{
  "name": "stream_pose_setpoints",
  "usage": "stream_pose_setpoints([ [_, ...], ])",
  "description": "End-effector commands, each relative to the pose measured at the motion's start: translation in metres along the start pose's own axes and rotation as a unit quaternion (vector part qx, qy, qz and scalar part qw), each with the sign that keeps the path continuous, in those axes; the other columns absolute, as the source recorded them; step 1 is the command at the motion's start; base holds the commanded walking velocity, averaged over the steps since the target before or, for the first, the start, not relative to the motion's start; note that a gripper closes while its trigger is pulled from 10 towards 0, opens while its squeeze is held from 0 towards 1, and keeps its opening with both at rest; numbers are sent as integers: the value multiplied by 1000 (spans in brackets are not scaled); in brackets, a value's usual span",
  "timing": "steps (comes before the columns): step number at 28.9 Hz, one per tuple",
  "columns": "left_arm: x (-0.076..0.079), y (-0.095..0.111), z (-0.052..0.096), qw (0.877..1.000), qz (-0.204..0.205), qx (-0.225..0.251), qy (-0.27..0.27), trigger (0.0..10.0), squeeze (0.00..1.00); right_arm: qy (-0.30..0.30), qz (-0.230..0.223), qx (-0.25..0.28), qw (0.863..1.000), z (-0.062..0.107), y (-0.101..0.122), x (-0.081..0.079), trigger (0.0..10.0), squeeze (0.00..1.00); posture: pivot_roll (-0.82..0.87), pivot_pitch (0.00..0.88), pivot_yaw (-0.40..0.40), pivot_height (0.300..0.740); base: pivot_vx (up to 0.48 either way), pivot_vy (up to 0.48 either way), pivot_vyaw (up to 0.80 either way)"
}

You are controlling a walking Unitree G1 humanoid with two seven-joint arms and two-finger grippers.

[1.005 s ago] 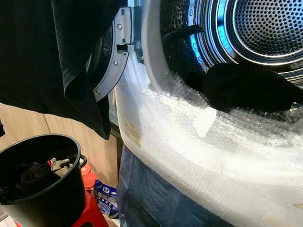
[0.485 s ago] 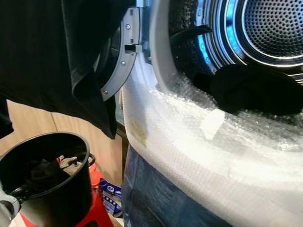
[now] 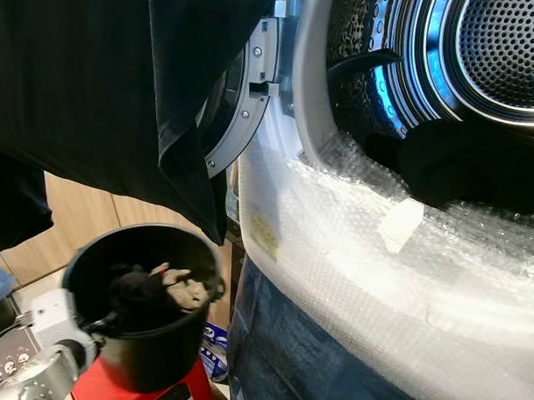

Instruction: Clothes washing

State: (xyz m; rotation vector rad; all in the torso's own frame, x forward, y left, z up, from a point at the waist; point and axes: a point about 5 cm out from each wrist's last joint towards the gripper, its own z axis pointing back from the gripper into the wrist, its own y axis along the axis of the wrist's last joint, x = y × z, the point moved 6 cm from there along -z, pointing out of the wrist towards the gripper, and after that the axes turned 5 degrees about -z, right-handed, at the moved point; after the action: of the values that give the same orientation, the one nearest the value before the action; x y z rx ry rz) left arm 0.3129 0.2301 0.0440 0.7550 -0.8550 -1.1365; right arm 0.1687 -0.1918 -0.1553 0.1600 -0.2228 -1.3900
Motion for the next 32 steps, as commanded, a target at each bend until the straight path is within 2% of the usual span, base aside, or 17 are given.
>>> stream_pose_setpoints([
  [1,12,-18,6,998,-24,-42,-33,10000,0,-1,0,4,1000,0,3,1,10000,0,122,0,-122,740,0,0,0],
  [3,7,-17,10,998,-32,-45,-23,10000,0,2,-5,8,1000,0,5,0,10000,0,123,0,-121,740,0,0,0],
  [4,-3,-14,14,998,-34,-43,2,10000,0,4,-3,10,1000,0,6,-1,10000,0,123,0,-121,740,0,0,0],
  [6,-12,-12,19,998,-32,-42,24,10000,0,5,-1,11,1000,0,7,-1,10000,0,123,0,-121,740,0,0,0],
  [7,-20,-11,23,998,-26,-38,42,10000,0,7,-4,13,1000,0,8,-2,10000,0,132,6,-117,740,0,0,0],
  [12,-36,-11,31,996,-3,-26,83,10000,0,10,-8,19,1000,0,11,-5,10000,0,135,12,-112,740,0,0,0],
  [13,-48,-12,33,993,13,-21,116,10000,0,11,-7,20,1000,0,11,-6,10000,0,136,13,-113,740,0,0,0],
  [15,-59,-12,36,989,25,-16,145,10000,0,12,-6,22,1000,0,12,-6,10000,0,137,12,-114,740,0,0,0],
  [16,-67,-9,38,986,33,-11,161,0,0,13,-6,24,1000,1,14,-6,10000,0,134,12,-113,740,0,0,0],
  [17,-67,-9,38,986,33,-11,161,0,0,13,-6,24,1000,1,14,-6,10000,0,134,12,-113,740,0,0,0],
  [19,-79,-5,42,982,43,-4,186,0,0,12,-6,27,1000,1,16,-6,10000,0,134,12,-113,740,0,0,0],
  [20,-79,-5,42,982,43,-4,186,0,0,12,-6,27,1000,1,16,-6,10000,0,134,12,-113,740,0,0,0],
  [32,-120,5,60,964,56,25,258,0,0,3,14,31,999,2,19,3,10000,0,139,7,-122,740,0,0,0],
])
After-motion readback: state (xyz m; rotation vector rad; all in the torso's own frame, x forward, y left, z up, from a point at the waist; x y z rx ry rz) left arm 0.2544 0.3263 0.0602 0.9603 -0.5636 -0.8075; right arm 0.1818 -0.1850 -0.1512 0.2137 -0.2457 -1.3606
